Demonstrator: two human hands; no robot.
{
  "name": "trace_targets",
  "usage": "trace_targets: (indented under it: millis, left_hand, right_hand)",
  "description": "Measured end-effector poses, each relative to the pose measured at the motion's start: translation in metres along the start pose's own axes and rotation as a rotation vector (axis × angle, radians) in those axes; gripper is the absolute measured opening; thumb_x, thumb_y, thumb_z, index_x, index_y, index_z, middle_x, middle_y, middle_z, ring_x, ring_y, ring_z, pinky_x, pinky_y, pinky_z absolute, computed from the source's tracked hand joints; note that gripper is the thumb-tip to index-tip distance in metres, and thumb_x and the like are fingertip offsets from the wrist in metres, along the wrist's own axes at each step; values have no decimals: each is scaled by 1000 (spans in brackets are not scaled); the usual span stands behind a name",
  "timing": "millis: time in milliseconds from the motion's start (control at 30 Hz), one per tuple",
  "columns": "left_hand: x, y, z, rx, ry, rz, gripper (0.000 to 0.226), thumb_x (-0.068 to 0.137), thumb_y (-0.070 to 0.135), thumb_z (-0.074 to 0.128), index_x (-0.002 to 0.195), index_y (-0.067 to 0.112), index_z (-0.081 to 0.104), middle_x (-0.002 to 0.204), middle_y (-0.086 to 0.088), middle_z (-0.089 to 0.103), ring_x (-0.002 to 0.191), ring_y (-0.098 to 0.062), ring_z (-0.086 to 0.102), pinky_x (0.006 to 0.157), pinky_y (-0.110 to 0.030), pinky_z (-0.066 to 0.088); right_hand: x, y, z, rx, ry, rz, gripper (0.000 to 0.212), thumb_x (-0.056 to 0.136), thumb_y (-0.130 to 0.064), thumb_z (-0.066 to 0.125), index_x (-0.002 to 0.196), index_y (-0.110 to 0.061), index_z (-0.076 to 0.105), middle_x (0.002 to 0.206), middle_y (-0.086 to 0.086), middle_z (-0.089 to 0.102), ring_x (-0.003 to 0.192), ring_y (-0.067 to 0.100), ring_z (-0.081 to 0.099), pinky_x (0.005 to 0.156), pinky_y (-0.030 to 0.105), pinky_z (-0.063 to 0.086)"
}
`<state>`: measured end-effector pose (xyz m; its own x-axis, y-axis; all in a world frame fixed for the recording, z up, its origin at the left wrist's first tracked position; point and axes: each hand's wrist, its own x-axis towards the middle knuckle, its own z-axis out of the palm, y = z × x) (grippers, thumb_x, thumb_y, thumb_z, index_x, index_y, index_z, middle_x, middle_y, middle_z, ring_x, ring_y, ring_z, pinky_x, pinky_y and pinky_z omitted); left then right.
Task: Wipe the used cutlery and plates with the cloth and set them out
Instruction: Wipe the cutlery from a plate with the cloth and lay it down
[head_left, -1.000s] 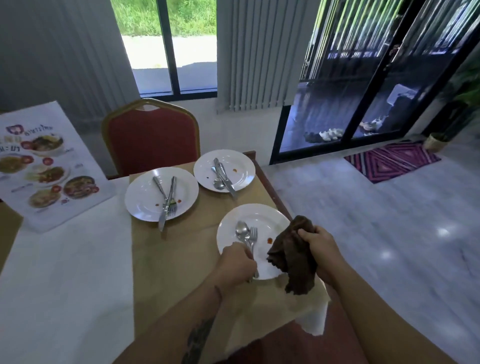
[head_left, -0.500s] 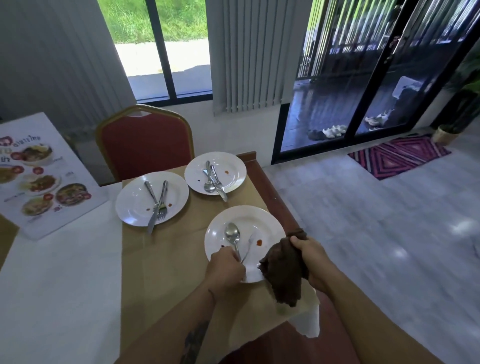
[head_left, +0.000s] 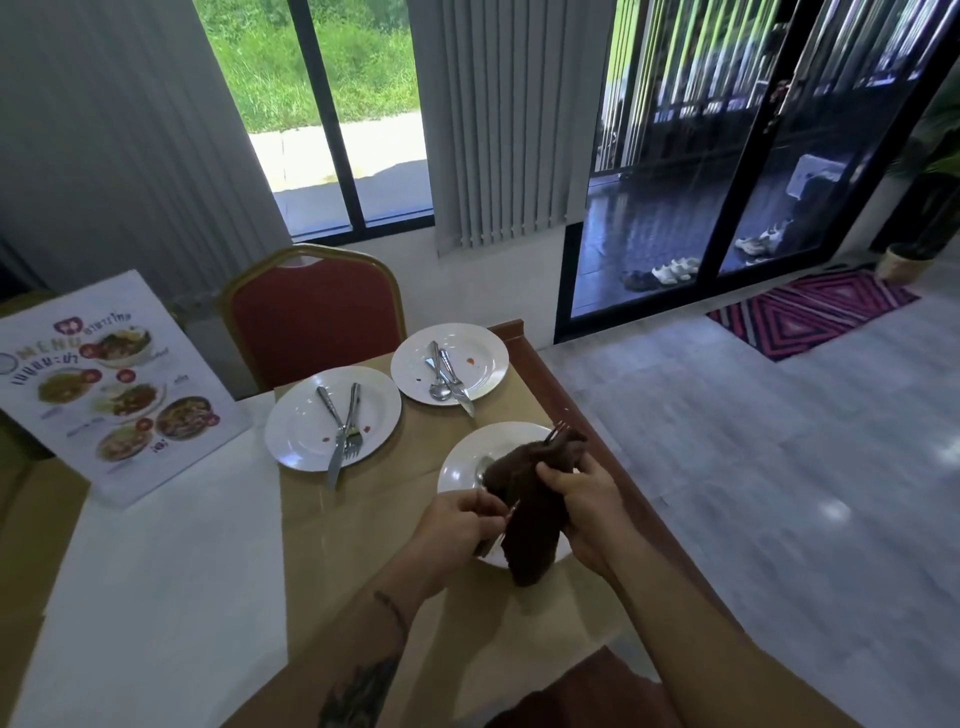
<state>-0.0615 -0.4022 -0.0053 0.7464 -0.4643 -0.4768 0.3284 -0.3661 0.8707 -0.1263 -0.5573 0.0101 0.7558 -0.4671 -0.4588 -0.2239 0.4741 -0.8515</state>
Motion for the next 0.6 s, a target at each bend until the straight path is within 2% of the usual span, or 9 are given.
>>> trace_targets:
  millis: [67, 167, 300, 367, 467, 600]
  left_hand:
    - [-6, -1, -10, 15, -36, 26, 22, 83, -6, 66, 79, 14, 73, 75, -5, 67, 69, -19, 58, 67, -32, 49]
    - [-17, 0, -23, 21, -57, 67, 21, 84, -7, 64, 79, 11, 71, 70, -6, 64, 61, -16, 55, 63, -30, 48]
    - [-33, -4, -53, -15, -55, 55, 16, 83, -4, 69, 79, 11, 72, 71, -6, 66, 60, -15, 58, 61, -29, 50]
    - [-43, -8, -74, -63, -52, 34, 16, 82, -2, 70, 77, 13, 73, 71, -8, 65, 61, -17, 57, 62, -29, 49]
    - [-58, -10, -103, -134, -3, 20, 21, 83, -4, 69, 70, 12, 65, 66, -8, 59, 59, -19, 53, 60, -28, 46]
    - [-80, -16, -148, -189, 99, 35, 32, 83, -4, 69, 66, 15, 50, 65, -7, 54, 61, -20, 54, 61, -31, 50]
  right_hand:
    - [-2, 0, 11, -55, 102, -74, 19, 89, -2, 69, 96, -19, 68, 103, 12, 74, 96, 27, 70, 88, 43, 58]
    - [-5, -2, 30, -90, 209, -149, 17, 86, -8, 73, 92, -23, 68, 95, 6, 75, 93, 26, 71, 90, 45, 58]
    - [-15, -1, 61, -40, 268, -230, 16, 90, -5, 69, 102, -14, 65, 98, 11, 72, 89, 23, 70, 71, 32, 56]
    - [-20, 4, 82, 3, 264, -223, 20, 91, -5, 68, 107, -14, 65, 101, 11, 71, 92, 26, 69, 74, 34, 57]
    - [-29, 16, 119, 75, 201, -144, 24, 91, -6, 69, 112, -15, 65, 102, 13, 73, 96, 32, 71, 89, 47, 58]
    - [-54, 44, 175, 78, 58, -144, 25, 91, 0, 66, 114, -8, 65, 103, 16, 75, 95, 34, 72, 87, 48, 59]
